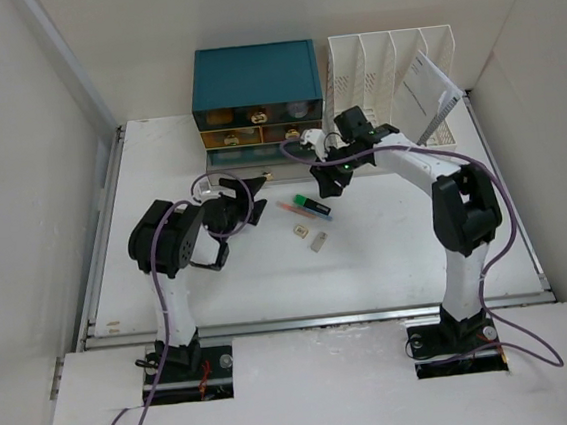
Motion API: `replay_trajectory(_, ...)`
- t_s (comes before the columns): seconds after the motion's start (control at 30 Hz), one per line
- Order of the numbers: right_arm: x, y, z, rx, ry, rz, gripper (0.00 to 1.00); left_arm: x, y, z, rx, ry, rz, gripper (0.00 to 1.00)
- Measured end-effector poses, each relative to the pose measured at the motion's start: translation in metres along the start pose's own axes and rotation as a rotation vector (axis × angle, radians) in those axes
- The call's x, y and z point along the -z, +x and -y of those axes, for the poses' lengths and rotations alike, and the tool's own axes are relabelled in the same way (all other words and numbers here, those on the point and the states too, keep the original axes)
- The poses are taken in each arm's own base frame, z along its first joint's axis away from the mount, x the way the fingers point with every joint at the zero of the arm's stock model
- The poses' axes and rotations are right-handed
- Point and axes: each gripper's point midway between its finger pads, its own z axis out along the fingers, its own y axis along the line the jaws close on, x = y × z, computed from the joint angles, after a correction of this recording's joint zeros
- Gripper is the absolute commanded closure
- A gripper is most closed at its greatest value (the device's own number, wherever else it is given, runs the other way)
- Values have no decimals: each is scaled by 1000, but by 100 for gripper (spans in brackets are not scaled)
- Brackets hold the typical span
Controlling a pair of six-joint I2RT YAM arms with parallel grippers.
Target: Organize the desk
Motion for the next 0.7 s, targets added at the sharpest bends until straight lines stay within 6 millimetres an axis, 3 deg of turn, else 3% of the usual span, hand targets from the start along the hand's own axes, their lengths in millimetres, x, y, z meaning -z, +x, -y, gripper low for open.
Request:
replay_trajectory(0.23, -11, -7, -22, 68, -23, -26, 39, 29, 10, -4, -37, -49, -40, 10)
replay_trajectory(0.33, -18, -12, -32, 104, -16, -36, 39, 40, 6, 20, -123, -11, -36, 8)
replay_trajectory(0.43, -22, -18, -34, 126, 6, -33, 39, 53, -5, 75, -249, 64, 10, 5)
replay_trajectory(0.6, -24, -20, -20, 112, 73, -32, 38, 86, -28, 203, -503, 240, 149, 2)
replay_trajectory(0.63, -25, -20, -16, 107, 88, -33, 38, 96, -34, 221, -543, 263, 179, 2)
replay_trajectory(0.7, -29, -17, -11, 99, 107, -40, 38, 114, -46, 239, -604, 267, 230, 1)
